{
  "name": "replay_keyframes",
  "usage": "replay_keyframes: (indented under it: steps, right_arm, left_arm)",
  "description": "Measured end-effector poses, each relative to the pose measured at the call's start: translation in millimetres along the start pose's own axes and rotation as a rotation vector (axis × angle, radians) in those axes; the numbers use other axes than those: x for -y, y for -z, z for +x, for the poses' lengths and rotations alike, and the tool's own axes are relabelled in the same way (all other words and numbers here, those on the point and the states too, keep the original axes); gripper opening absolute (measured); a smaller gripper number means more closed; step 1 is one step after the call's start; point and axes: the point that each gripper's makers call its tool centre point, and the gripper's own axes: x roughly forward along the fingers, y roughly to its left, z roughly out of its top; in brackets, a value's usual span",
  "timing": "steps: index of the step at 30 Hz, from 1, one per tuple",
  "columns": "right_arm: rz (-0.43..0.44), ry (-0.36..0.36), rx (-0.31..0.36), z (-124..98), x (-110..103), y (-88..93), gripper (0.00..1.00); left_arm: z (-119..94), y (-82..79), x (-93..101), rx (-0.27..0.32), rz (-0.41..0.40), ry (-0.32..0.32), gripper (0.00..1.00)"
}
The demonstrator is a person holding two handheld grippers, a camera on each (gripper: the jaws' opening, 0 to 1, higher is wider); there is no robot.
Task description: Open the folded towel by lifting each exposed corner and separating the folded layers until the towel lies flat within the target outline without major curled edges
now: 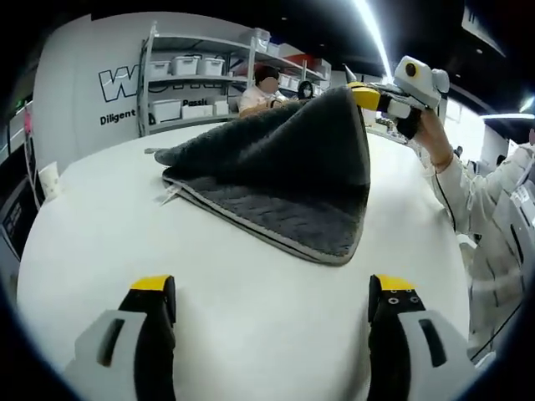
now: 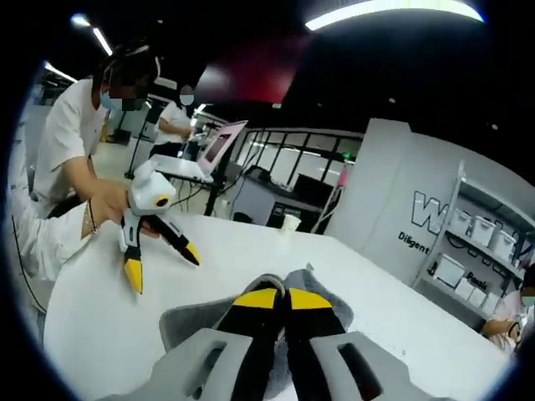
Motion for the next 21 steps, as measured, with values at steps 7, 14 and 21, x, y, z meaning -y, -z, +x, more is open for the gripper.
replay_keyframes:
  steps: [7, 14, 21]
  right_arm:
    - [0.046, 0.095, 0.004, -23.4, 28.6, 8.8, 0.0]
    - [0.099, 0.185, 0.005, -48.1, 50.2, 18.7, 0.0]
    - [0.162, 0.273, -0.032, -72.2, 64.1, 41.4, 0.0]
  left_arm:
    - [0.6, 0.9, -0.8, -0.003, -0.002, 0.0, 0.94]
    - [0.7, 1.3, -1.4, -0.005, 0.0, -0.003, 0.94]
    - [0.8, 1.8, -1.4, -0.007, -0.001, -0.005, 0.93]
